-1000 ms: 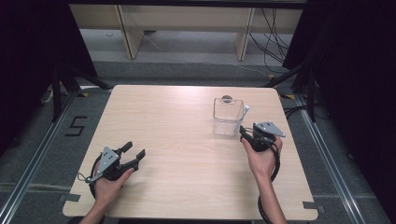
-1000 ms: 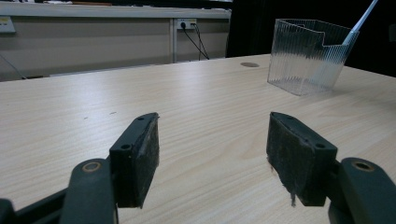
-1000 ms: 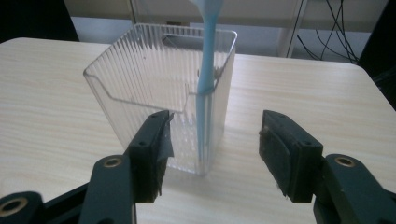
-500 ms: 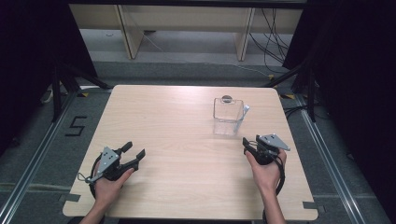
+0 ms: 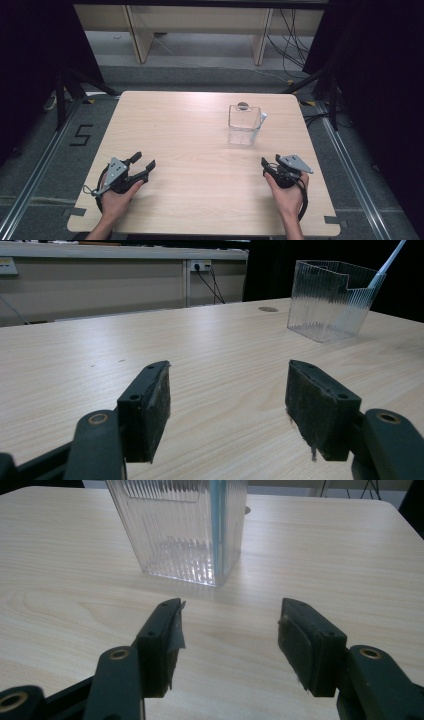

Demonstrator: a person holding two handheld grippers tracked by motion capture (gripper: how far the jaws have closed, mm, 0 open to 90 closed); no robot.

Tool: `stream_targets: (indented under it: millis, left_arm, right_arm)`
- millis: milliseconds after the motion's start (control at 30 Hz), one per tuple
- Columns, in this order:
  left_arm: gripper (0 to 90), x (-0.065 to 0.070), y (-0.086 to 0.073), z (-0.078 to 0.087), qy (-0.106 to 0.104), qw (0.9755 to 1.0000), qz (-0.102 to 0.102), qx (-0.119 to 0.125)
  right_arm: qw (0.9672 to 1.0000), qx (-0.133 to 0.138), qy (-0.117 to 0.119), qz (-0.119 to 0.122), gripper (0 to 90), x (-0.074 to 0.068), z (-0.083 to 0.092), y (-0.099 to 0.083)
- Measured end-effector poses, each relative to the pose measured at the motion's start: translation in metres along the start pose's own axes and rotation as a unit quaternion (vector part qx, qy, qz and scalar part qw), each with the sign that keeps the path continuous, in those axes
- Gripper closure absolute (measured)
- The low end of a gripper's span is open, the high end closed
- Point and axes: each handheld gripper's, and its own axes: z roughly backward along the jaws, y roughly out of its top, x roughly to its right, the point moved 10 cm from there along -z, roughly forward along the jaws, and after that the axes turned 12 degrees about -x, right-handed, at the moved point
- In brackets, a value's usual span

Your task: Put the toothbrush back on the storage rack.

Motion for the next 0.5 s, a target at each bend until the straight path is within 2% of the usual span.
stream_targets:
  millis: [33,67,133,167,200,267,300,333,367,400,467,500]
  left_arm:
    - [34.2,0.0,0.0,0.0,0.0,1.0,0.0,0.0]
    - [34.2,0.0,0.0,0.0,0.0,1.0,0.0,0.0]
    - [34.2,0.0,0.0,0.0,0.0,1.0,0.0,0.0]
    - [34.2,0.0,0.0,0.0,0.0,1.0,0.0,0.0]
    - [34.2,0.0,0.0,0.0,0.0,1.0,0.0,0.0]
    - [34.2,0.0,0.0,0.0,0.0,1.0,0.001,0.0]
    - [34.2,0.0,0.0,0.0,0.001,1.0,0.0,0.0]
    - [34.2,0.0,0.0,0.0,0.001,1.0,0.0,0.0]
    - [34.2,0.0,0.0,0.0,0.001,1.0,0.0,0.0]
    - [34.2,0.0,0.0,0.0,0.001,1.0,-0.001,0.0]
    - [34.2,0.0,0.0,0.0,0.001,1.0,0.0,0.0]
    - [34.1,0.0,0.0,0.0,0.001,1.0,0.0,0.0]
  right_arm:
    - [1.0,-0.003,-0.002,-0.002,43.6,0.0,0.001,-0.002]
    - [0.9999,0.0,-0.009,0.007,43.5,0.003,0.002,-0.003]
    - [1.0,-0.002,-0.006,0.0,43.5,0.001,0.001,-0.006]
    - [0.9999,0.001,-0.009,0.005,43.4,0.001,0.001,-0.007]
    - [0.9999,-0.007,-0.009,0.008,43.5,0.002,0.003,-0.009]
    - [1.0,-0.001,-0.003,0.006,43.4,0.0,0.002,-0.011]
    - [1.0,-0.007,0.001,0.002,43.4,-0.002,0.004,-0.014]
    - [1.0,0.0,0.003,-0.008,43.5,-0.004,0.003,-0.014]
    - [1.0,0.002,0.003,0.008,43.5,-0.002,0.003,-0.015]
    - [1.0,0.002,0.003,0.004,43.5,-0.003,0.003,-0.016]
    - [0.9999,0.01,-0.004,0.012,43.6,-0.002,0.004,-0.016]
    - [0.9999,0.008,0.005,0.007,43.6,-0.004,0.005,-0.017]
